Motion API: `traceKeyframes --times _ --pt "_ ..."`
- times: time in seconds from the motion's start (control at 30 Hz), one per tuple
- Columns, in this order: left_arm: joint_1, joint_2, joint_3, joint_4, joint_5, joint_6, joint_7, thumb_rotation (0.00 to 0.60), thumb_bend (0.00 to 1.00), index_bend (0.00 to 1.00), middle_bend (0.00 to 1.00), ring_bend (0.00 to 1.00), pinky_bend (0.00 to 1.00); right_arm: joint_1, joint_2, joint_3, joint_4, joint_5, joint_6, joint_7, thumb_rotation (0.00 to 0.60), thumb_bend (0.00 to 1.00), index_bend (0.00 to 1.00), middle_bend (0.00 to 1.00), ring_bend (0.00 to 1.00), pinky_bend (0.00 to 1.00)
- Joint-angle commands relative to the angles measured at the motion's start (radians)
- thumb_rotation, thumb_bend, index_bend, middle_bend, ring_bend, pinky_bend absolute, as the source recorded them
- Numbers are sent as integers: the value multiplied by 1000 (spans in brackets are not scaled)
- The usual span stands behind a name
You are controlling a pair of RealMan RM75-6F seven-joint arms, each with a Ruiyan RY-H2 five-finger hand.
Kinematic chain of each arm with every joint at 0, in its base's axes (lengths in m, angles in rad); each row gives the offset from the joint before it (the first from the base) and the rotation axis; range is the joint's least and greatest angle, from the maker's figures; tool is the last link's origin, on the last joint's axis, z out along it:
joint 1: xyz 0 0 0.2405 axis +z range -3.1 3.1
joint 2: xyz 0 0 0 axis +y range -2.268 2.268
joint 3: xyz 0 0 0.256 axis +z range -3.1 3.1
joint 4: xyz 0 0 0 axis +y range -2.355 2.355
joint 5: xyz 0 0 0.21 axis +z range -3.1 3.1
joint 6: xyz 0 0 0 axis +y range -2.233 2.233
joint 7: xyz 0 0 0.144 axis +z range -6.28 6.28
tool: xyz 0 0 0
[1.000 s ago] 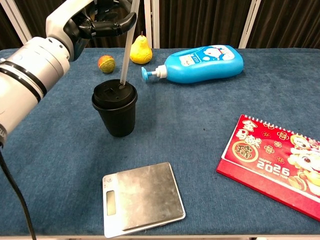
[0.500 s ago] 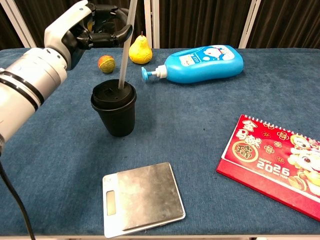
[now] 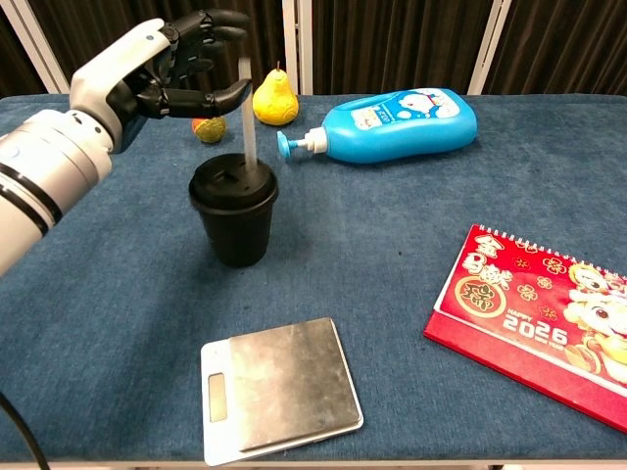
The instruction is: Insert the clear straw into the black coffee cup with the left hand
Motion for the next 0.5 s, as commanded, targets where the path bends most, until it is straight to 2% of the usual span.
traceKeyframes --times 0.03,0.17,0.33,0.5 --pt "20 57 22 -50 -2 -5 64 600 221 0 5 0 0 0 3 2 1 -2 3 4 600 294 38 135 0 79" --pt "71 178 52 -132 -1 24 171 600 175 0 0 0 0 2 14 9 2 -6 14 11 600 294 38 136 0 79" --pt "170 404 112 -262 -41 61 332 600 143 1 2 0 0 -6 36 22 3 -4 40 39 600 295 38 135 0 79" --pt "279 556 181 -267 -59 151 478 600 141 52 47 0 0 -20 53 33 11 -7 74 105 600 294 38 135 0 79"
